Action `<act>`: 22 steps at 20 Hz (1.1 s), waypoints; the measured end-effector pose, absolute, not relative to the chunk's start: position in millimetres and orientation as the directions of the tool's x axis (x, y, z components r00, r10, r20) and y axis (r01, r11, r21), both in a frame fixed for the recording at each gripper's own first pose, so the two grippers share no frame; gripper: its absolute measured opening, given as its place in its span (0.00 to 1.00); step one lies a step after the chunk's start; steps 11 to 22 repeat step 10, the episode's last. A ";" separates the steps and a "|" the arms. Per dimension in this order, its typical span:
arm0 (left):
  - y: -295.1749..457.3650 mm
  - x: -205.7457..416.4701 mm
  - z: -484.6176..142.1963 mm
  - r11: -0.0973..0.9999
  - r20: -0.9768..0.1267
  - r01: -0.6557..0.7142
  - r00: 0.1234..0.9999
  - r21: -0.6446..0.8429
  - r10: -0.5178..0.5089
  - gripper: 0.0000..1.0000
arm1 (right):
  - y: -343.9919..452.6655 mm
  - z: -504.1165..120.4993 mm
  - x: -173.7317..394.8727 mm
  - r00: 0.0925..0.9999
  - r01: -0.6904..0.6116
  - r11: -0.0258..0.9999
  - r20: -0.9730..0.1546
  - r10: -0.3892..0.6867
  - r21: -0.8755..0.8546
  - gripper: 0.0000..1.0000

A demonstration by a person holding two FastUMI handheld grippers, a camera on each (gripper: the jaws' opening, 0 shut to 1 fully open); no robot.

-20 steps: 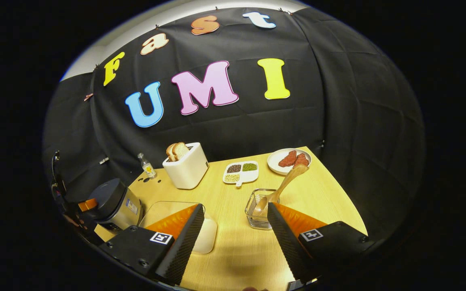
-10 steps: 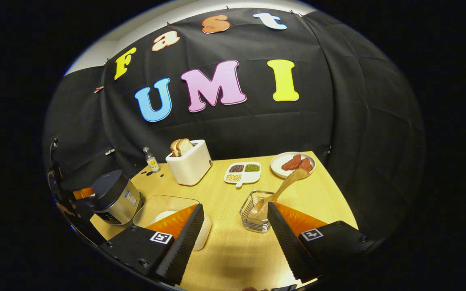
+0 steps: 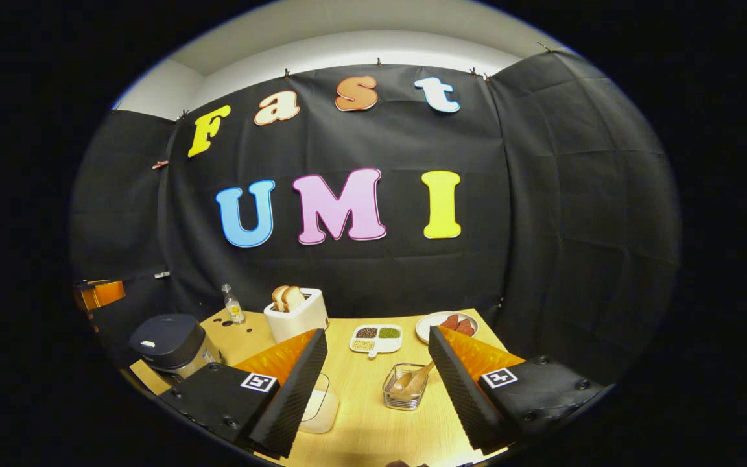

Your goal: Close the left gripper, press the button to open the rice cooker; take a wooden spoon from the chopstick holder with the right hand, scoop a spoonful of rice and pour it into the rice cooker, then put the wooden spoon back into the chopstick holder.

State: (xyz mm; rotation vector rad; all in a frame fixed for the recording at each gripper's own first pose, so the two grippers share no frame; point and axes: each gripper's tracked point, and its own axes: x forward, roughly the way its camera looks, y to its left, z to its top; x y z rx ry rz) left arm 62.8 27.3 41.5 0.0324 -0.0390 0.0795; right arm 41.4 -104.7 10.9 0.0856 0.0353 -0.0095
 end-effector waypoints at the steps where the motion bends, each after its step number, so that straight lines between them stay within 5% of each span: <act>1: 23.4 53.6 46.7 0.998 0.053 -0.063 0.997 0.031 0.061 0.96 | -101.9 16.2 31.3 1.000 0.026 0.997 -0.017 -0.025 0.072 0.98; 10: 8.2 -19.2 22.9 0.997 0.018 -0.037 0.999 -0.075 0.039 0.96 | -74.8 3.8 -23.4 0.997 0.063 0.998 -0.052 -0.063 0.012 0.99; 22: 8.2 -19.2 22.9 0.997 0.018 -0.037 0.999 -0.075 0.039 0.96 | -74.8 3.8 -23.4 0.997 0.063 0.998 -0.052 -0.063 0.012 0.99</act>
